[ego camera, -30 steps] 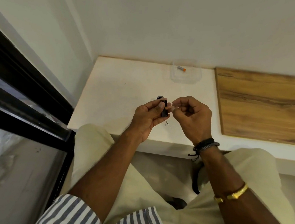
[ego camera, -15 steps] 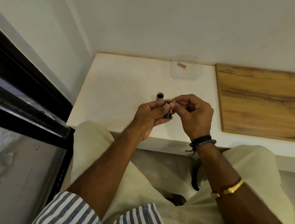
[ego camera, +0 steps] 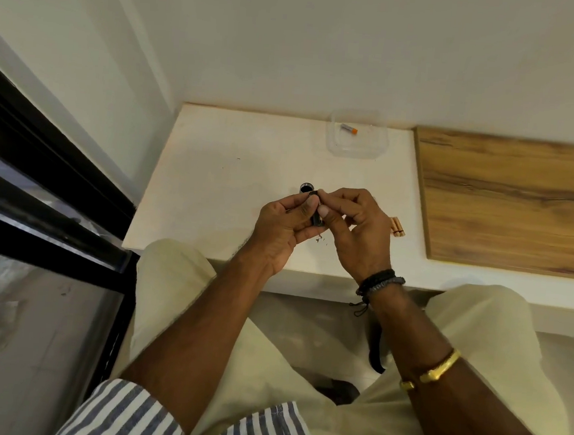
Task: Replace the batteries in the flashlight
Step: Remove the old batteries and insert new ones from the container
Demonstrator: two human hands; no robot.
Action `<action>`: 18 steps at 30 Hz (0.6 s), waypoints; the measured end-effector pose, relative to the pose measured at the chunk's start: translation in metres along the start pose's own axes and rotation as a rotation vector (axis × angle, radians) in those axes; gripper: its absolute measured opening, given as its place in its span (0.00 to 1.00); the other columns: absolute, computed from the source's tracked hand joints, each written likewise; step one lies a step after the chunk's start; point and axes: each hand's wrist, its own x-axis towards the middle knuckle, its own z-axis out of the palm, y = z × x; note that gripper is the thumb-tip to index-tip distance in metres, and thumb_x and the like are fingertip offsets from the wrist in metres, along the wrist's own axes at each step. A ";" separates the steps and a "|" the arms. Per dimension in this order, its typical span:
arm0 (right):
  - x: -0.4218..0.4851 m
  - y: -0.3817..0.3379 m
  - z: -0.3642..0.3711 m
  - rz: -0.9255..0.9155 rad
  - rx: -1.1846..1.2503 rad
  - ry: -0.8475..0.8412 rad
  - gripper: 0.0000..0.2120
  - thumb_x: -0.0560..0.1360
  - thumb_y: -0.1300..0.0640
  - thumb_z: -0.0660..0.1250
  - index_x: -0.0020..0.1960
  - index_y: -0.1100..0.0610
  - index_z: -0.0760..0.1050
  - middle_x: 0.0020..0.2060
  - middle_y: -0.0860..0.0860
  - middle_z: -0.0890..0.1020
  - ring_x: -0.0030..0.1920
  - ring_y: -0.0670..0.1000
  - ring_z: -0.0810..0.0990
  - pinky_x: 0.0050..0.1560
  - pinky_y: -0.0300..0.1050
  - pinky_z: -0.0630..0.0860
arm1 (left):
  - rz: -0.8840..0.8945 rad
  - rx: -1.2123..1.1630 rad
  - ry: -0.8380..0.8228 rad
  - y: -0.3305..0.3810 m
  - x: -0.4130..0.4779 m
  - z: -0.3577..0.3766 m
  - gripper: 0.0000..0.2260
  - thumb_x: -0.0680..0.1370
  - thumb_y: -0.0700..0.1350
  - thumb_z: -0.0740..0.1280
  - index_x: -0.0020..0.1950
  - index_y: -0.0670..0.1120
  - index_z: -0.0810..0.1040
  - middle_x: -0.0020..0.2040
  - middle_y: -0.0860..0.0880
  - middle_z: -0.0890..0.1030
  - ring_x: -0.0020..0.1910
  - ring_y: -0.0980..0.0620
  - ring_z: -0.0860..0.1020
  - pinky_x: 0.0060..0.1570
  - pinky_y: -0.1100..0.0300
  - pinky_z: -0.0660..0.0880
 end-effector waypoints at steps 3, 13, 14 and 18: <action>0.009 0.002 -0.004 0.069 0.095 0.029 0.11 0.78 0.58 0.73 0.60 0.52 0.84 0.51 0.50 0.84 0.50 0.44 0.81 0.49 0.35 0.78 | -0.002 -0.023 -0.030 0.006 0.002 0.001 0.13 0.81 0.39 0.66 0.64 0.36 0.77 0.60 0.37 0.82 0.58 0.41 0.82 0.56 0.51 0.80; 0.113 0.031 -0.008 0.396 0.199 0.241 0.05 0.76 0.61 0.73 0.51 0.57 0.87 0.40 0.51 0.86 0.39 0.47 0.84 0.41 0.45 0.85 | 0.076 -0.342 0.189 0.022 0.032 -0.025 0.15 0.82 0.40 0.63 0.67 0.34 0.73 0.61 0.36 0.81 0.60 0.40 0.81 0.57 0.52 0.80; 0.127 0.037 -0.005 0.400 0.161 0.229 0.05 0.75 0.61 0.73 0.51 0.57 0.87 0.39 0.50 0.87 0.38 0.47 0.85 0.43 0.47 0.86 | 0.075 -0.335 0.204 0.022 0.034 -0.027 0.15 0.82 0.40 0.63 0.67 0.34 0.73 0.61 0.36 0.81 0.60 0.40 0.81 0.56 0.53 0.80; 0.178 0.068 0.010 0.390 -0.062 0.154 0.06 0.73 0.59 0.73 0.48 0.54 0.87 0.40 0.50 0.88 0.43 0.51 0.87 0.53 0.50 0.84 | 0.036 -0.347 0.245 0.019 0.041 -0.027 0.14 0.82 0.40 0.63 0.65 0.35 0.73 0.60 0.36 0.82 0.59 0.39 0.81 0.55 0.52 0.81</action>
